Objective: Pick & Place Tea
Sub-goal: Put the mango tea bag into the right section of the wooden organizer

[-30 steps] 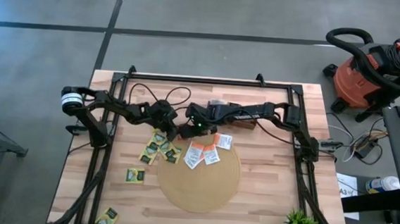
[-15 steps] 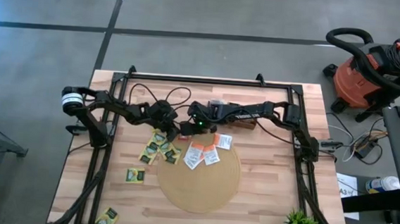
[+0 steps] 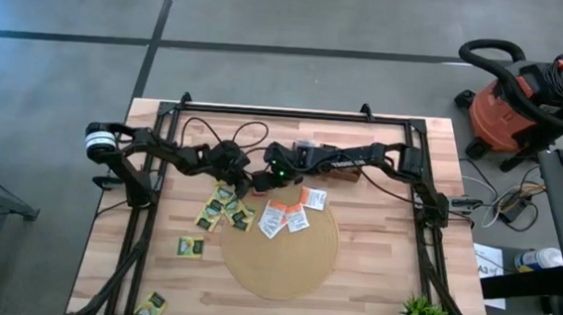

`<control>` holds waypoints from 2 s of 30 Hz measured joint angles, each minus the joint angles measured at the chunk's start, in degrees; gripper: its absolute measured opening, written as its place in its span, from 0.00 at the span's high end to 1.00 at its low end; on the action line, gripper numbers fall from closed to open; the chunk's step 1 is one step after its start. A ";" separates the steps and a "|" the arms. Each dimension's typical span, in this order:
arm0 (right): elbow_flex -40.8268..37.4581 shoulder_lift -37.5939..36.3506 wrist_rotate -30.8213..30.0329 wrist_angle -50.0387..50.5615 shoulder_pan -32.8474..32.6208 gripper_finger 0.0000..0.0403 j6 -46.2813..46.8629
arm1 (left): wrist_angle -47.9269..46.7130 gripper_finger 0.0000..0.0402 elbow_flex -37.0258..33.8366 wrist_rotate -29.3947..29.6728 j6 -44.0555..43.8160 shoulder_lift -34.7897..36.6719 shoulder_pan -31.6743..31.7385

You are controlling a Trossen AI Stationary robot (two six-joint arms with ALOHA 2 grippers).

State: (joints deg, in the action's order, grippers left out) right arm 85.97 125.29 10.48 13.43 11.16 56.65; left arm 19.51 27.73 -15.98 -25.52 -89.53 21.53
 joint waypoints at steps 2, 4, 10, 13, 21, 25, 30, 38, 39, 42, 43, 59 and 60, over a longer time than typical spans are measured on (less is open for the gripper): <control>0.00 -0.11 -0.27 0.07 0.00 0.96 -1.37 | 0.03 1.00 0.00 0.44 0.00 1.80 0.28; 0.00 -0.45 -1.51 0.63 0.00 0.97 -3.01 | 0.37 1.00 0.00 1.78 0.00 4.33 0.65; -0.02 -4.34 -10.26 6.96 -0.03 0.98 -12.06 | -0.33 1.00 0.02 3.05 -3.49 14.15 3.56; -0.02 -8.32 -14.79 8.17 -0.11 0.98 -19.30 | -1.70 1.00 0.02 3.07 -5.83 19.13 5.82; -2.31 -21.48 -17.68 5.43 1.14 0.98 -23.79 | -1.26 1.00 0.09 -7.79 -10.83 26.84 11.49; -3.27 -26.27 -18.13 2.21 1.68 0.98 -23.51 | 1.77 1.00 0.09 -17.70 -10.20 27.01 11.86; -3.32 -28.95 -13.68 -1.60 1.86 0.98 -23.61 | 9.22 1.00 0.11 -22.52 -7.55 26.79 11.99; -3.28 -29.44 -11.32 -0.29 1.19 0.98 -24.77 | 14.85 0.89 0.11 -17.22 -9.02 26.85 12.91; -3.28 -29.46 -11.31 -0.07 1.09 0.98 -25.09 | 15.07 0.85 0.11 -17.17 -9.82 26.85 12.92; -3.29 -29.46 -11.32 0.09 0.84 0.98 -26.58 | 16.36 0.73 0.11 -18.74 -11.41 26.87 12.92; -3.29 -29.46 -11.32 0.07 0.71 0.98 -27.05 | 16.39 0.69 0.11 -19.32 -11.58 26.90 12.92; -3.28 -29.57 -8.53 -1.25 0.48 0.98 -28.46 | 19.17 0.61 0.11 -20.01 -6.68 26.66 12.64; -3.28 -29.57 -8.50 -1.49 0.48 0.98 -28.46 | 19.61 0.61 0.11 -20.05 -6.43 26.45 12.60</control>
State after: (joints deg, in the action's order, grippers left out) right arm 82.70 95.72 1.98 11.94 11.64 28.18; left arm 39.12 27.83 -36.03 -31.95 -63.08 34.14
